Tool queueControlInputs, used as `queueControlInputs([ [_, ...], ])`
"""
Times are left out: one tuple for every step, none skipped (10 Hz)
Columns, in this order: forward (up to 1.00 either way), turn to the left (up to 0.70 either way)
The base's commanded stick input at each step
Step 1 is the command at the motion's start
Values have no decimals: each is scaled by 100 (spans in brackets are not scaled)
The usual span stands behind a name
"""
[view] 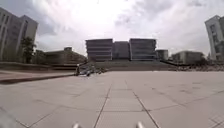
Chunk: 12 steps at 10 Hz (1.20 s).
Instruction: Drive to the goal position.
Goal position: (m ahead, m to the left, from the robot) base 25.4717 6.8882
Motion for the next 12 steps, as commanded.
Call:
queueControlInputs([
  [70,-14],
  [70,-14],
  [70,-14],
  [70,-2],
  [69,0],
  [70,0],
  [70,0],
  [70,0],
  [70,0],
  [70,0],
  [70,0],
  [70,0],
])
